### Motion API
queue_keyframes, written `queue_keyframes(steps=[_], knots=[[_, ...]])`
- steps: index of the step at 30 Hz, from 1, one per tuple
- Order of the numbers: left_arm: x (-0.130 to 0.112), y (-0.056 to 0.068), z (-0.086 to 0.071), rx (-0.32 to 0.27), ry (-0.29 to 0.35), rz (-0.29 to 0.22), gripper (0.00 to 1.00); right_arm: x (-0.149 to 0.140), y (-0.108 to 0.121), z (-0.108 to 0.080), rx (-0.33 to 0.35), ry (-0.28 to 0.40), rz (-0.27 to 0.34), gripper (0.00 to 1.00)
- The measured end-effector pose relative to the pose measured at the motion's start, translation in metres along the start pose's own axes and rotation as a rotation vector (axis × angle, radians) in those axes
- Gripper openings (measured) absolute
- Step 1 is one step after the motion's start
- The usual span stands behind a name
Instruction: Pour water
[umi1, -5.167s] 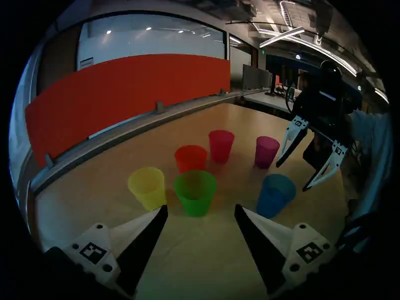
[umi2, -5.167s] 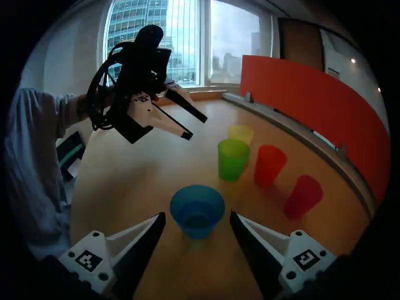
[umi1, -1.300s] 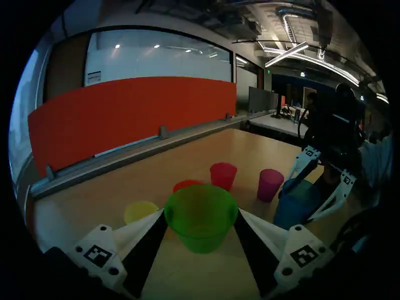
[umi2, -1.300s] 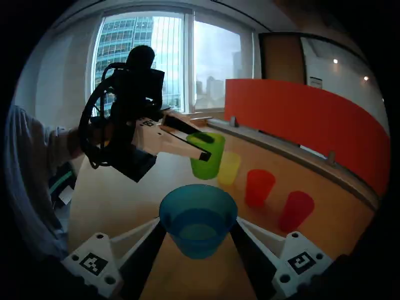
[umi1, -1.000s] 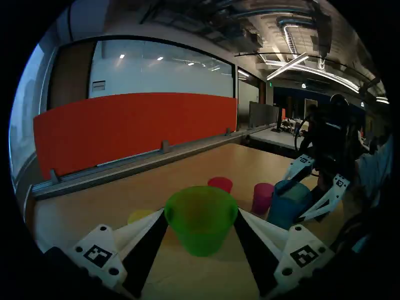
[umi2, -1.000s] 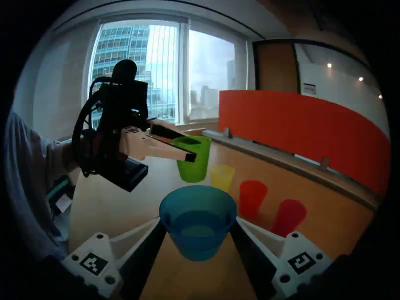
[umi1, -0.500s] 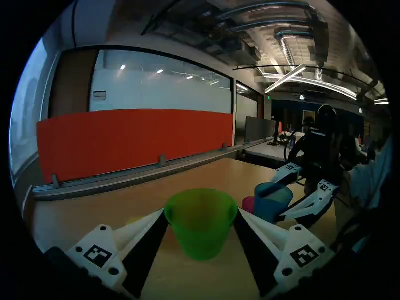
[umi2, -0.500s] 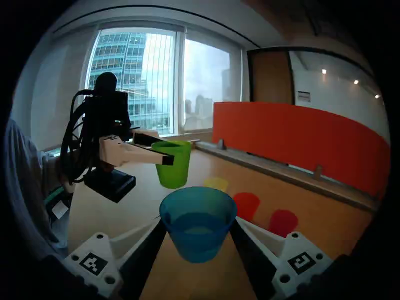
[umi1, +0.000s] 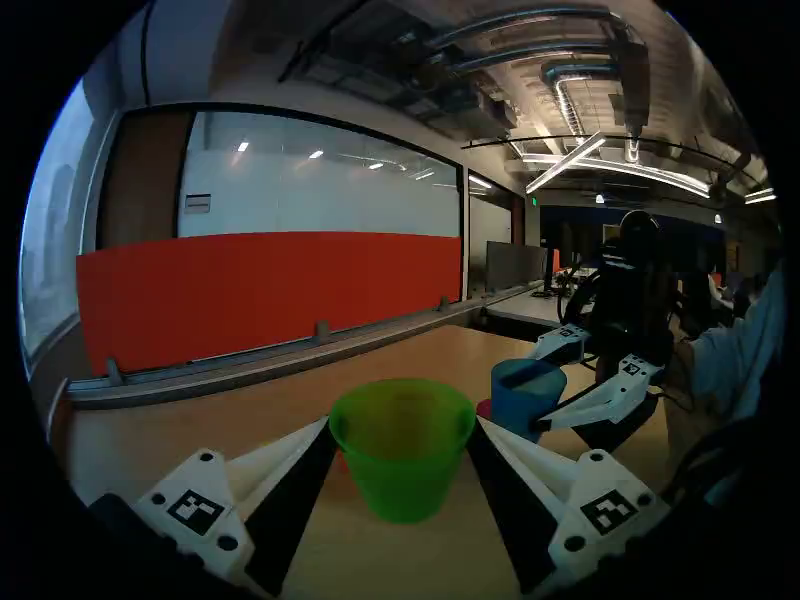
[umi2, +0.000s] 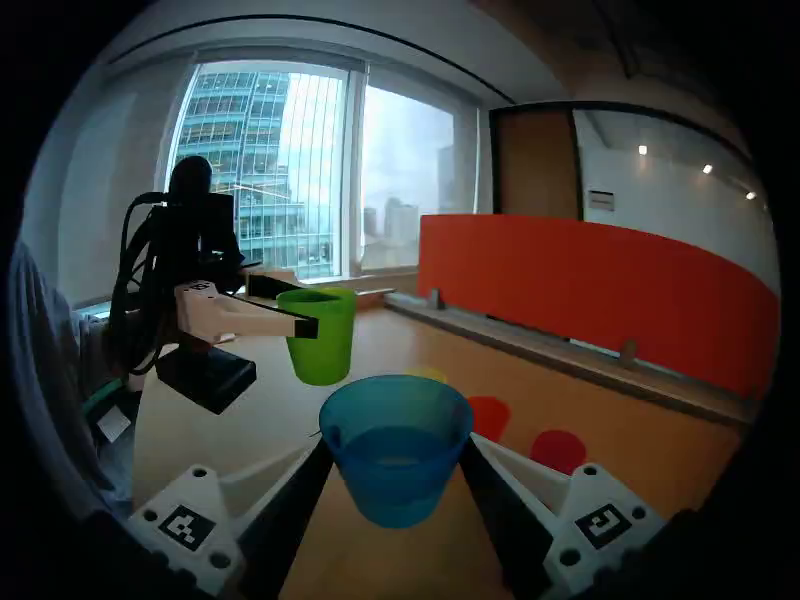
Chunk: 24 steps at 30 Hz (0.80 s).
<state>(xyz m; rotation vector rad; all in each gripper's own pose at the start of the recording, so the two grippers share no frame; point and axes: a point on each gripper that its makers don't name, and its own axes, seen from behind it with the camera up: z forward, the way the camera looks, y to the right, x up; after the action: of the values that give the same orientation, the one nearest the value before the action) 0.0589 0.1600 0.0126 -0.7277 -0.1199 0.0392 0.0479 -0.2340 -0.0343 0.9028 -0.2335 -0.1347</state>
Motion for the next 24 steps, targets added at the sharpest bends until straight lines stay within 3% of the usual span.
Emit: queue_keyframes(steps=[14, 24], knots=[[0.004, 0.019, -0.012, -0.011, 0.023, 0.036, 0.88, 0.016, 0.008, 0.001, -0.011, 0.022, -0.031, 0.88], [0.003, 0.024, -0.013, -0.017, 0.021, 0.034, 0.88, 0.05, 0.016, -0.001, -0.009, 0.059, -0.085, 0.88]])
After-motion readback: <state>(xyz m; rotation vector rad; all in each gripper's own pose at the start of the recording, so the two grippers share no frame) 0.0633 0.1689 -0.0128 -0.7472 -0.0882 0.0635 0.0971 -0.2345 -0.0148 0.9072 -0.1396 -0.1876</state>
